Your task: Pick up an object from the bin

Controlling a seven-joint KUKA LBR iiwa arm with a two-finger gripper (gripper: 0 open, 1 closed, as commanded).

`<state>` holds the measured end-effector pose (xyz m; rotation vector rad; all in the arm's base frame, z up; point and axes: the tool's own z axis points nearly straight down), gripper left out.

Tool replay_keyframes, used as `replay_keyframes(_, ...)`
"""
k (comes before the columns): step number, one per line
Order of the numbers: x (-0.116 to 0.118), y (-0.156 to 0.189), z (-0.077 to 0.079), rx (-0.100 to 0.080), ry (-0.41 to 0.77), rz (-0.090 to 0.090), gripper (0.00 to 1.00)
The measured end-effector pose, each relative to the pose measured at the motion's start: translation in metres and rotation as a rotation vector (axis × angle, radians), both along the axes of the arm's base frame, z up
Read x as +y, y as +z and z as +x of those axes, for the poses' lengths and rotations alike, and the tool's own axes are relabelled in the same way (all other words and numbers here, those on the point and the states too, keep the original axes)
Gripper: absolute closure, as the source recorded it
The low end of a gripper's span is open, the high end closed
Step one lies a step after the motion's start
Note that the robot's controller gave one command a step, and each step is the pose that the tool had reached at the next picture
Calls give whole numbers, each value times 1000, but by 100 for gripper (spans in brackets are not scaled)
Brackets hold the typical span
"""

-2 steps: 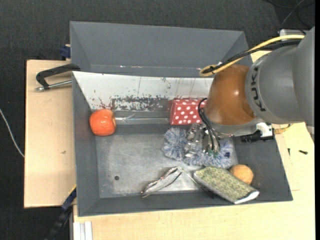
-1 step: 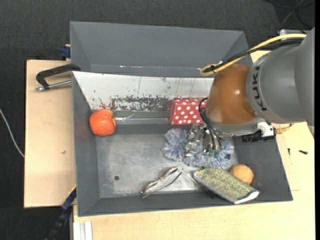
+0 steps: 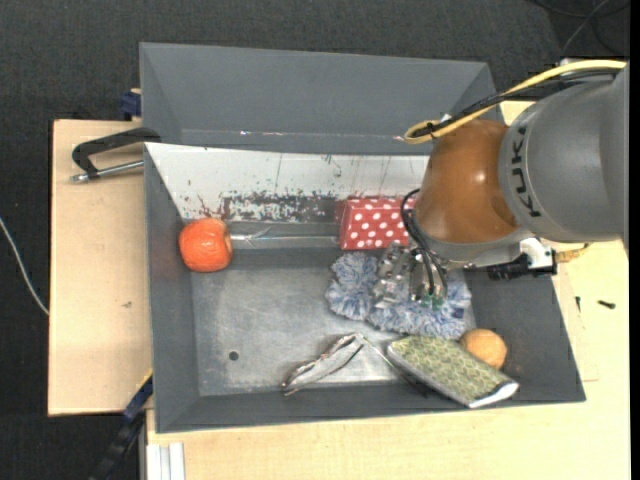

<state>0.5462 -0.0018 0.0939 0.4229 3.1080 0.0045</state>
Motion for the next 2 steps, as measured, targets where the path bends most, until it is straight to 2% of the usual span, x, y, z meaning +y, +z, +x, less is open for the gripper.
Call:
replay_keyframes(1,0,8,1,-3,0,0,100)
replay_keyframes(2,0,18,0,2,0,0,100)
